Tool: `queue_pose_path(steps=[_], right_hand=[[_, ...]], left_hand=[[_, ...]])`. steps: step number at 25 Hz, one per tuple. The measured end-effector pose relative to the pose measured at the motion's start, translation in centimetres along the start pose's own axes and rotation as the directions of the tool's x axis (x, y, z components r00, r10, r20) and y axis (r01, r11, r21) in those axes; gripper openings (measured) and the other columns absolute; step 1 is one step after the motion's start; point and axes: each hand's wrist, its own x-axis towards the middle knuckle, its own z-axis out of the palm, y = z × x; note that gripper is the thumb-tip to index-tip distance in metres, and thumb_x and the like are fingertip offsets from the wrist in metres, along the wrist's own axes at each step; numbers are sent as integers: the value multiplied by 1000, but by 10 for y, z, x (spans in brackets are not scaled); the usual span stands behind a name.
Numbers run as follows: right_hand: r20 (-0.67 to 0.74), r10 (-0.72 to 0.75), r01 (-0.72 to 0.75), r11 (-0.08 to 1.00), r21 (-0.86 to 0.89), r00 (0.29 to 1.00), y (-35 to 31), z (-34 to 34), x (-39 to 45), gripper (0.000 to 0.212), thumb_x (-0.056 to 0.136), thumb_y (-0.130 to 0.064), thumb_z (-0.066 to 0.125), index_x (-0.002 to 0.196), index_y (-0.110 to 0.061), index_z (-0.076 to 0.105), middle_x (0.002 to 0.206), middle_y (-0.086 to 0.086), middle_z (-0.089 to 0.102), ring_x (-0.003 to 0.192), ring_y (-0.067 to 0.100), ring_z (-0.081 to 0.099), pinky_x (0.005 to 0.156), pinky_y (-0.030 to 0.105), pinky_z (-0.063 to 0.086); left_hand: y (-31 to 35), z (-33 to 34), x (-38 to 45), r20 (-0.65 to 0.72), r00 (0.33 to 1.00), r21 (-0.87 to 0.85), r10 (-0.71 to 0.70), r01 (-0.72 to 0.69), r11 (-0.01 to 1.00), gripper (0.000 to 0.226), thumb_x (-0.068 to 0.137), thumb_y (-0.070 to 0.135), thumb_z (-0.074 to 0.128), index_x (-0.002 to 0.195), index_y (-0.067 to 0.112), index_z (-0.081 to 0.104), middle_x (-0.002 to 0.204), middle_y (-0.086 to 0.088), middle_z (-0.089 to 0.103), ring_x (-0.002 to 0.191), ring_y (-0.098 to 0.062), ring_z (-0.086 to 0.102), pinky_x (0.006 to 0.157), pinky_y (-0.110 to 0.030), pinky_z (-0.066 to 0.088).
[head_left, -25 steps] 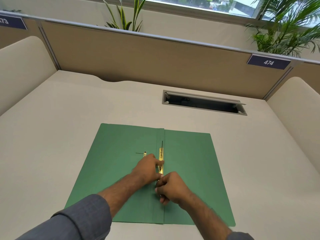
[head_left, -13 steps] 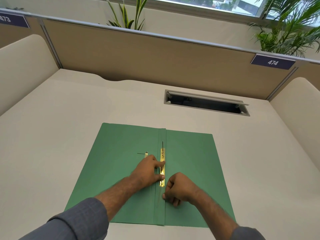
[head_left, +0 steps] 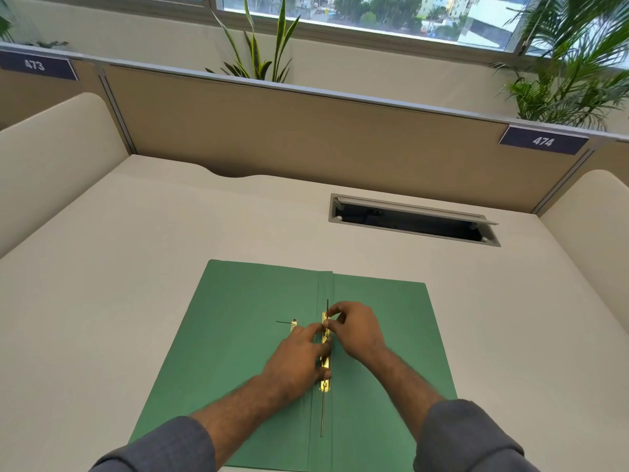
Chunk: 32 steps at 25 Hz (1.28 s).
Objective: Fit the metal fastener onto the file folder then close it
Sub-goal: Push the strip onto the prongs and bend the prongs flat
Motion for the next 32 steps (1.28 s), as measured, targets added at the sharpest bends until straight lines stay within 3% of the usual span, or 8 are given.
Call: queue_pose_path(steps=[5,9,12,16,19,32], right_hand=[[-13,7,-8,997,-70,1000,8,1,14,8,84,-18,68,86,-16,75,75,-2,70,66,12,59,63,25,47],[109,-44,37,997,66,993,14,2,18,14,78,-4,65,86,-9,74,59,-7,59,54,10,54,60,30,50],[106,-46,27,985,168,993,19,3,21,6,79,-12,73,84,-9,74,63,1,65,57,15,59,63,37,57],[28,-25,23,997,69,999,19,7,27,14,81,-23,74,69,-17,69,61,-5,63,54,8,53,54,24,44],[31,7,-8,999,48,1000,20,12,32,21,80,-21,74,64,-22,61,58,-8,58,53,7,50,53,24,41],[170,-57,58,998,-5,984,15,10,52,11,75,-21,77,74,-25,67,66,-9,63,63,9,58,64,31,51]], left_hand=[[1,-4,1,52,998,101,22,-28,995,56,90,40,60,141,20,47,159,-5,29,135,-28,34,109,-42,38],[3,-6,1,65,997,120,28,-36,992,53,90,40,60,138,18,50,158,-6,30,133,-29,36,107,-43,39],[4,-7,1,63,997,133,33,-41,990,54,91,39,59,139,17,47,158,-8,29,132,-30,36,106,-44,40],[4,-5,0,65,997,141,30,-39,989,57,91,37,59,143,17,43,164,-6,17,132,-31,36,106,-44,39],[4,-6,2,92,995,170,37,-52,984,58,92,38,57,144,17,40,165,-6,16,131,-30,36,105,-44,40],[9,-13,11,131,991,158,10,-31,987,54,87,36,66,134,13,53,157,-8,30,128,-30,40,103,-46,43]])
